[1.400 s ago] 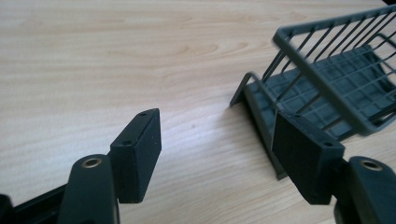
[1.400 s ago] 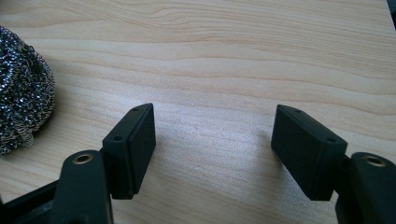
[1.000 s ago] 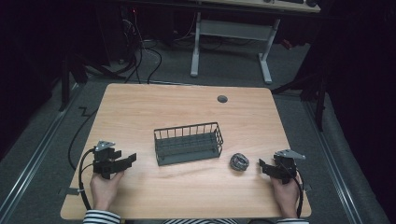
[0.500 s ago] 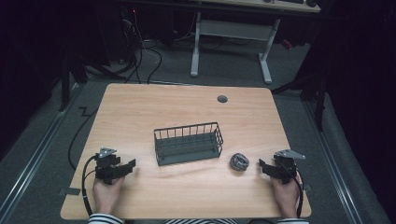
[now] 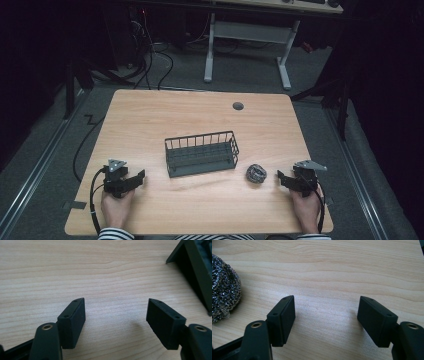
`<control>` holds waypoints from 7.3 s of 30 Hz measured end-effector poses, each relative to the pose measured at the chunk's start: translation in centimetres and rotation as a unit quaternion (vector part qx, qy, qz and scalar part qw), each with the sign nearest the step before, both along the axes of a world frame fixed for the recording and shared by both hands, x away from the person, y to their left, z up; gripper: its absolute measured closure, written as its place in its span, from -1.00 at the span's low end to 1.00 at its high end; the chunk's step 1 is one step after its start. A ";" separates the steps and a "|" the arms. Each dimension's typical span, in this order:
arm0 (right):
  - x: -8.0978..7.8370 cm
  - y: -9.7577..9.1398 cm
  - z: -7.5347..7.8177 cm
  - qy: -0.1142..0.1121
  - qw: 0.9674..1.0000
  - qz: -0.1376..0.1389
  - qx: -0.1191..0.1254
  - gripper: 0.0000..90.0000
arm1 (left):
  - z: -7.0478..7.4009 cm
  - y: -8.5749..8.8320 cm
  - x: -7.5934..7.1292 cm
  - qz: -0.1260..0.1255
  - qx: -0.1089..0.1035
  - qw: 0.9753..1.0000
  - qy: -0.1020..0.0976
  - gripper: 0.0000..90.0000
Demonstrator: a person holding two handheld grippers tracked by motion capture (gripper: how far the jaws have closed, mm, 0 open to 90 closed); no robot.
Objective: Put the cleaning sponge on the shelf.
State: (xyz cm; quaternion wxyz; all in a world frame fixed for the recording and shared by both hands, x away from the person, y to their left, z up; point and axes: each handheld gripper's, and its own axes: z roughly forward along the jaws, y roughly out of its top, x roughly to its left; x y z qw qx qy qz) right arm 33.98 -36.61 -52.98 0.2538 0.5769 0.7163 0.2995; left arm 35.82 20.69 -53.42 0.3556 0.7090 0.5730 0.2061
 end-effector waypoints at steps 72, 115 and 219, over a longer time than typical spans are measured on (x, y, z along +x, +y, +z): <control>1.0 8.0 4.7 0.084 0.977 0.192 -0.023 -0.46 | -0.3 -1.0 -0.1 -0.008 0.042 0.999 -0.008 -0.43; 1.5 9.0 9.1 0.051 0.973 0.226 -0.001 -0.24 | -0.2 -1.0 -0.1 -0.011 0.043 0.999 -0.008 -0.44; 3.7 8.9 12.7 0.024 0.973 0.229 0.038 -0.22 | -0.3 -1.1 -0.1 -0.011 0.045 0.999 -0.009 -0.45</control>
